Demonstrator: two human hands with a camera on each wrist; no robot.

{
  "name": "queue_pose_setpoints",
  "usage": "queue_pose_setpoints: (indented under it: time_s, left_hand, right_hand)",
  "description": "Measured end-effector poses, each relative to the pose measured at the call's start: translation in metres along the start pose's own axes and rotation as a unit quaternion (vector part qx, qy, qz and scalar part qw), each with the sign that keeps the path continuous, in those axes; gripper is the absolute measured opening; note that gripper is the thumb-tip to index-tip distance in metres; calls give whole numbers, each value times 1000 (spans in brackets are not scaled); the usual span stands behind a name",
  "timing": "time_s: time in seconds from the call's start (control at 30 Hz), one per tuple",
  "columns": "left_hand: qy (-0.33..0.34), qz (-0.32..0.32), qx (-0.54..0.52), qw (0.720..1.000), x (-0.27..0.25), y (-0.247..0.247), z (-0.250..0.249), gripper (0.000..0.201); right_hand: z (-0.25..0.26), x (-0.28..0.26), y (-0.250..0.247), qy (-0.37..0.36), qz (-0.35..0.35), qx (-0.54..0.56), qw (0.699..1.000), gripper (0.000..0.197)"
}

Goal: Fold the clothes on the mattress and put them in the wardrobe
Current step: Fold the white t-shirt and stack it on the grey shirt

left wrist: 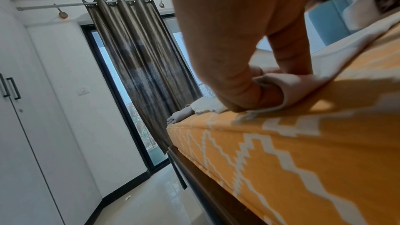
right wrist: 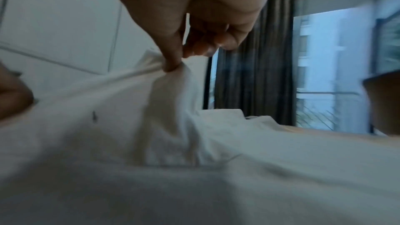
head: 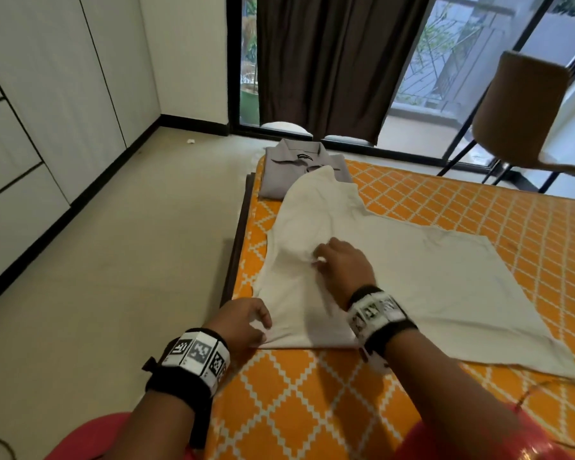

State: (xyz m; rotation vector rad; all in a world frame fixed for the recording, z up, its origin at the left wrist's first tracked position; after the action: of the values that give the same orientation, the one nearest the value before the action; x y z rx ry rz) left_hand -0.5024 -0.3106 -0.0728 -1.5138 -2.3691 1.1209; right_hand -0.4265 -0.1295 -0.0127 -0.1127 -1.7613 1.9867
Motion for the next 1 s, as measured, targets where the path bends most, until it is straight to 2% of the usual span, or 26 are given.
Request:
queue_pose_setpoints:
  time_s: [0.03,0.07,0.13,0.17,0.2,0.27,0.33,0.4,0.43,0.47,0.53,0.6,0.63,0.7,0.77,0.8,0.9,0.93,1.0]
  left_hand:
    - [-2,0,6,1000,1,0,0,17]
    - [-3,1,14,1000,2,0,0,16]
    - [1,-3,25,1000,5,0,-2,19]
    - [4,-9,29,1000,6,0,-3,20]
    - [5,-12,32,999,7,-1,-5,21]
    - [5,-11,47,999,5,0,-8,25]
    - [6,-10,56,998,4,1,-8,32]
    - [14,-17,49,999,2,2,-8,36]
    - [20,-19,46,999,1,2,-9,38]
    - [30,-23,48,998,1,2,-11,40]
    - [48,-43,44,997,-1,-2,-15,44]
    - [62,-85,28,994,-2,-8,-17,46]
    - [65,-102,17,992,-1,-10,-16,47]
    - [71,-107,5,992,2,-10,-14,49]
    - [78,-79,22,994,6,-5,-14,53]
    - [88,-61,42,993,7,-2,-16,52]
    - [119,-37,66,990,5,5,-25,42]
    - [126,-41,64,989,3,6,-26,43]
    - [126,-53,85,987,2,6,-24,39]
  right_hand:
    - [-12,-11,-11,48,-40,23,998,9]
    - [-22,-24,-14,101,-11,14,995,9]
    - [-39,-49,-4,173,147,-68,972,17]
    - [-44,-58,-1,188,194,-95,958,21]
    - [-44,-61,1,188,202,-97,956,26]
    - [-34,-58,7,142,164,-58,974,45]
    - [-15,-50,17,76,151,39,985,70]
    - [4,-43,28,35,159,109,981,86]
    - [11,-40,35,22,170,117,978,87]
    - [17,-39,44,8,185,114,976,83]
    - [19,-35,56,-17,184,98,978,61]
    - [11,-28,49,-7,110,115,987,33]
    - [4,-24,41,6,62,132,989,25]
    - [-9,-21,27,26,-21,156,987,21]
    - [-14,-21,20,23,-47,169,984,25]
    - [-12,-21,23,10,-22,171,985,34]
    - [0,-22,51,-24,153,141,978,66]
    - [4,-21,58,-33,196,123,972,71]
    - [7,-16,67,-43,230,91,968,71]
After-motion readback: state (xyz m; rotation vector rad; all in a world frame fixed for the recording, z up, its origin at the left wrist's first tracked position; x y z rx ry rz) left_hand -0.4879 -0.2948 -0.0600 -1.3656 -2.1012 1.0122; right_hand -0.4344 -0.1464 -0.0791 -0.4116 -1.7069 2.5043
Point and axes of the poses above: each hand's wrist, its own x-axis towards the middle knuckle, its own y-axis out of the palm, z = x × y, the point moved 5 cm from there along x, towards the middle knuckle, and after that the axes turned 3 degrees about y, right-handed, at the moved point
